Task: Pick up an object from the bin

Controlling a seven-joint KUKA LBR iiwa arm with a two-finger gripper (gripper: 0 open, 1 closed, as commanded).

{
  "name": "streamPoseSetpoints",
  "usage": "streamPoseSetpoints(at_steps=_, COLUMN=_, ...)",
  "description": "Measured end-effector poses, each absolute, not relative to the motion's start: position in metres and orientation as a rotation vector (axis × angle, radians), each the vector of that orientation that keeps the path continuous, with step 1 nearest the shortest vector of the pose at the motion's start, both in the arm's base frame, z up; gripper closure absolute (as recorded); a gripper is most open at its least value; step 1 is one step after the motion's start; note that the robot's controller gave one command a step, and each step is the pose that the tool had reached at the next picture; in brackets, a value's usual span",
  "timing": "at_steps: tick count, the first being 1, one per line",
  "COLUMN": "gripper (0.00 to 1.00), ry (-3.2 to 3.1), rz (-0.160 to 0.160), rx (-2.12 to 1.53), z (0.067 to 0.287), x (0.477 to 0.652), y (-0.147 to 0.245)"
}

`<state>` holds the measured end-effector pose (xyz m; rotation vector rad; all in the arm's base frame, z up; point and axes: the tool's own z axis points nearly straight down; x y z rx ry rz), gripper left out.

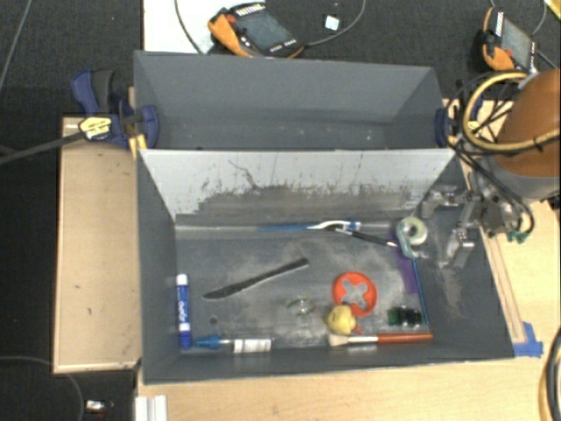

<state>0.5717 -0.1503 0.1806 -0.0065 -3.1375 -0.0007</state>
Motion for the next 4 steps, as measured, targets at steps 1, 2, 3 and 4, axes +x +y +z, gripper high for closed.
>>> streamPoseSetpoints(at_steps=1, gripper=0.0, ry=-3.146, rz=0.002, rx=0.004, z=0.185, x=0.573, y=-0.15)
streamPoseSetpoints(at_steps=2, gripper=0.0, ry=-3.075, rz=-0.001, rx=0.638, z=0.075, x=0.496, y=-0.134)
streamPoseSetpoints(at_steps=3, gripper=0.0, ry=-3.108, rz=0.002, rx=0.502, z=0.153, x=0.482, y=-0.043)
streamPoseSetpoints(at_steps=4, gripper=0.0, ry=-2.904, rz=-0.001, rx=1.19, z=0.1, x=0.477, y=-0.131)
